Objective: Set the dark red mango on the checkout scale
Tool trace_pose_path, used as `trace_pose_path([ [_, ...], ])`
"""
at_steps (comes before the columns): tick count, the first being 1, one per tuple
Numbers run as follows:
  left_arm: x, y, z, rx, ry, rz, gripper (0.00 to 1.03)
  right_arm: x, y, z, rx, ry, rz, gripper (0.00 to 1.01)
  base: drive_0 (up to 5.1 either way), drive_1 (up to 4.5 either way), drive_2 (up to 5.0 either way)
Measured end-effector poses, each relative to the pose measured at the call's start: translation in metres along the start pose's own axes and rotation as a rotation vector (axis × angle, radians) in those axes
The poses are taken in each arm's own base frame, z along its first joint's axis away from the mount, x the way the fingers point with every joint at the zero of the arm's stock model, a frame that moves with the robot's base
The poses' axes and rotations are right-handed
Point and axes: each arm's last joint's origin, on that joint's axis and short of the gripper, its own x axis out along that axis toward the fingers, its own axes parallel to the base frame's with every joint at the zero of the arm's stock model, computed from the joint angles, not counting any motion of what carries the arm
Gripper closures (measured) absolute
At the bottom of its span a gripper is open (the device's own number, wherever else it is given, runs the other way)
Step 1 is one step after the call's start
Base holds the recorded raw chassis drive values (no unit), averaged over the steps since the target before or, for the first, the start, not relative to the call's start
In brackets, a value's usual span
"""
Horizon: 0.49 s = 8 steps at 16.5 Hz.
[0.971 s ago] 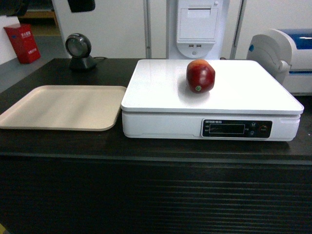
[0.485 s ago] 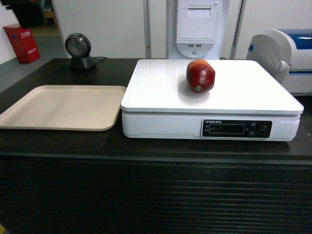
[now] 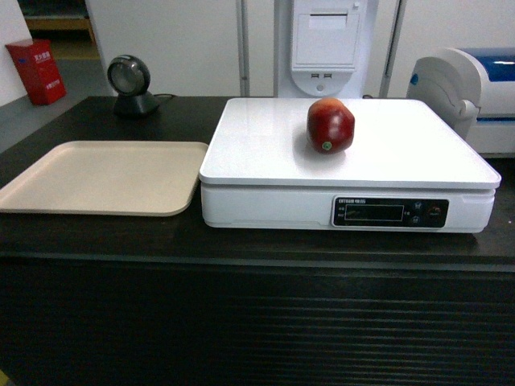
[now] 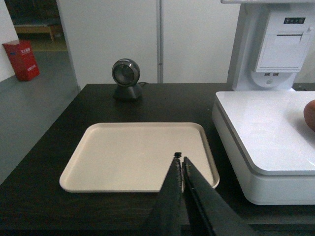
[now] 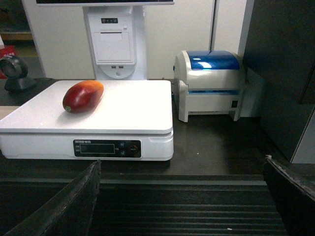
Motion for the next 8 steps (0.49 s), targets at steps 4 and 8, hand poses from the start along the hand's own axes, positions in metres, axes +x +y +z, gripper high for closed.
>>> trace_pose_path([
  [4,-0.029,0.016,-0.011,0.003,-0.001,0.016,1.01,0.0,0.0,0.0,0.0,0.0,0.0,0.03,0.0,0.0,0.0],
  [8,-0.051,0.015,-0.017,0.003,-0.003,0.001,1.01,0.0,0.0,0.0,0.0,0.0,0.0,0.03,0.0,0.0,0.0],
])
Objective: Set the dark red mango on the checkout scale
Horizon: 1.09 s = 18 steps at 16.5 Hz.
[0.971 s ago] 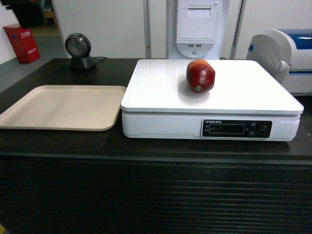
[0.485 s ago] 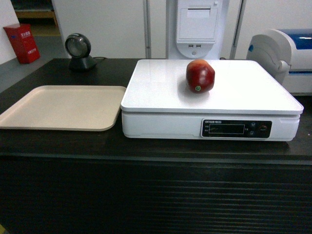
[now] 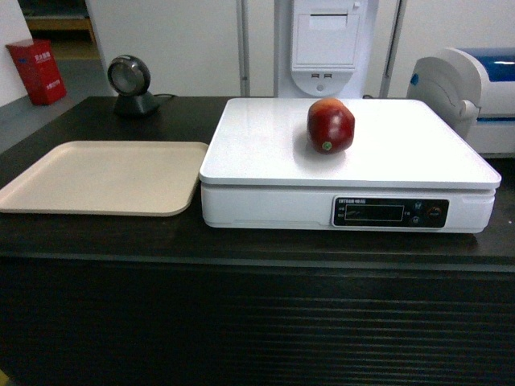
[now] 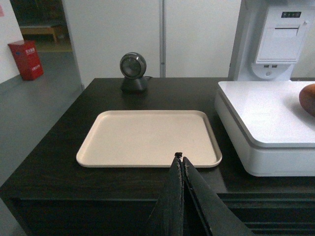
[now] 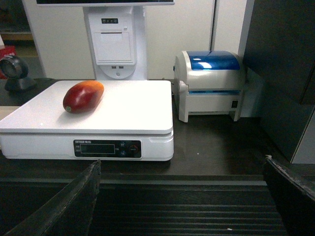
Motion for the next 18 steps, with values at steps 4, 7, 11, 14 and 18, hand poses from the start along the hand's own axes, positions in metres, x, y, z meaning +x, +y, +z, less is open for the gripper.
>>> trace_pose_path([
  [4,-0.016,0.0,-0.015,0.0,0.022,0.001,1.01,0.0,0.0,0.0,0.0,0.0,0.0,0.03,0.0,0.0,0.0],
  [7,-0.025,0.0,-0.009,0.0,-0.01,0.001,1.01,0.0,0.0,0.0,0.0,0.0,0.0,0.03,0.0,0.0,0.0],
  [11,-0.035,0.0,-0.006,0.0,-0.022,0.0,1.01,0.0,0.0,0.0,0.0,0.0,0.0,0.03,0.0,0.0,0.0],
  [14,-0.04,0.0,-0.006,0.0,-0.022,0.0,1.01,0.0,0.0,0.0,0.0,0.0,0.0,0.03,0.0,0.0,0.0],
  [18,-0.046,0.0,-0.006,0.0,-0.022,0.0,1.01,0.0,0.0,0.0,0.0,0.0,0.0,0.03,0.0,0.0,0.0],
])
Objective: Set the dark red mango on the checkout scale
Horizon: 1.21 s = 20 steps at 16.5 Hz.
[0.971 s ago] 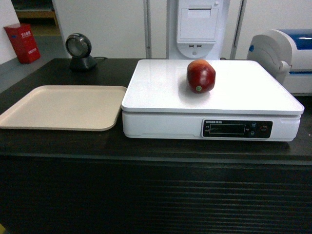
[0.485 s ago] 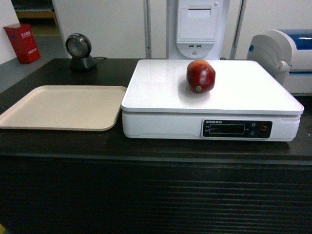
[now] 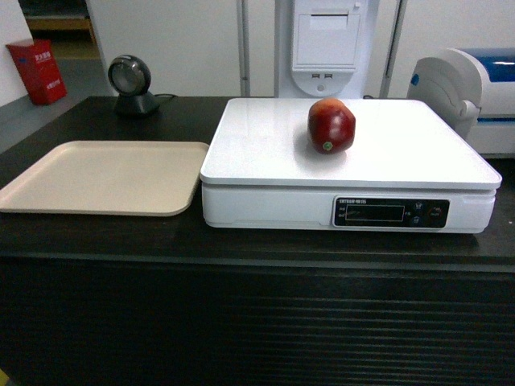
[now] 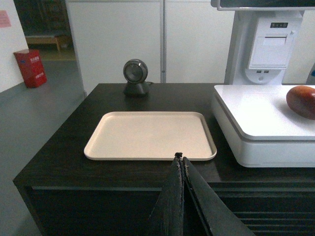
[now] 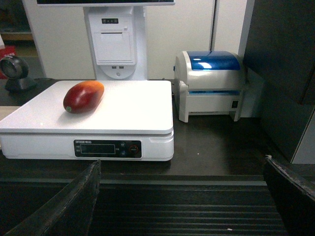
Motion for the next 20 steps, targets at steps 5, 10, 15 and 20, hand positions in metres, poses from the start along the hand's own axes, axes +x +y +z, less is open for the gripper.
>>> trace_pose_path([
  [5,-0.013,0.0,-0.005,0.0,0.029,0.001,1.01,0.0,0.0,0.0,0.0,0.0,0.0,0.03,0.0,0.0,0.0],
  [10,-0.013,0.0,-0.004,0.0,0.016,0.001,1.01,0.0,0.0,0.0,0.0,0.0,0.0,0.03,0.0,0.0,0.0],
  [15,-0.013,0.0,-0.004,0.0,0.016,0.0,0.55,0.0,0.0,0.0,0.0,0.0,0.0,0.03,0.0,0.0,0.0],
  [20,-0.013,0.0,-0.004,0.002,0.016,0.0,0.04,0.0,0.0,0.0,0.0,0.0,0.0,0.03,0.0,0.0,0.0],
])
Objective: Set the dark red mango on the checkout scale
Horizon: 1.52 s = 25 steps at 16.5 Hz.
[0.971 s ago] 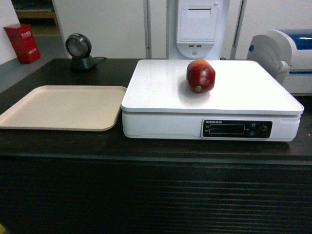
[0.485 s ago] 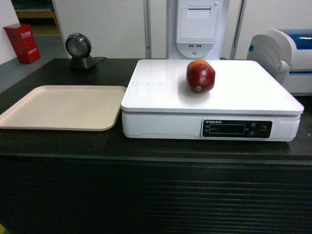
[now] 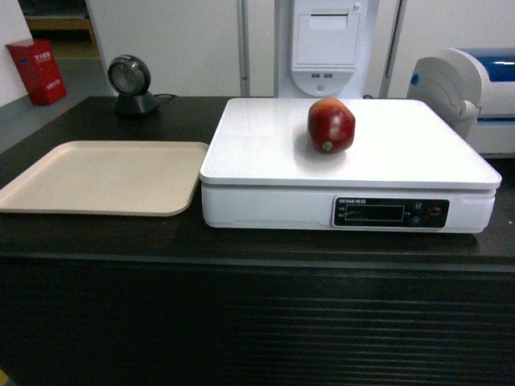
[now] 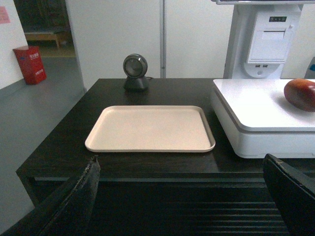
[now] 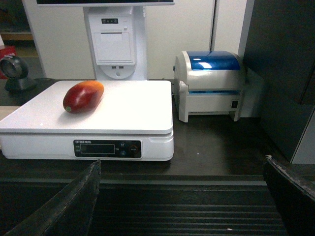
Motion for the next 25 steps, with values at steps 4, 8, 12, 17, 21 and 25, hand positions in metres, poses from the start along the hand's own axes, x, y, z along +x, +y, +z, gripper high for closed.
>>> trace_pose_path([
  [4,0.0,0.0,0.0,0.0,0.0,0.0,0.05,0.0,0.0,0.0,0.0,0.0,0.0,0.03,0.0,0.0,0.0],
  [8,0.0,0.0,0.0,0.0,0.0,0.0,0.05,0.0,0.0,0.0,0.0,0.0,0.0,0.03,0.0,0.0,0.0],
  [12,0.0,0.0,0.0,0.0,0.0,0.0,0.05,0.0,0.0,0.0,0.0,0.0,0.0,0.03,0.0,0.0,0.0],
  [17,0.0,0.0,0.0,0.0,0.0,0.0,0.05,0.0,0.0,0.0,0.0,0.0,0.0,0.03,0.0,0.0,0.0],
  [21,0.0,0.0,0.0002,0.0,-0.002,0.0,0.05,0.0,0.0,0.0001,0.0,-0.002,0.0,0.03,0.0,0.0,0.0],
  [25,0.0,0.0,0.0,0.003,0.0,0.0,0.05,0.0,0.0,0.0,0.0,0.0,0.0,0.03,0.0,0.0,0.0],
])
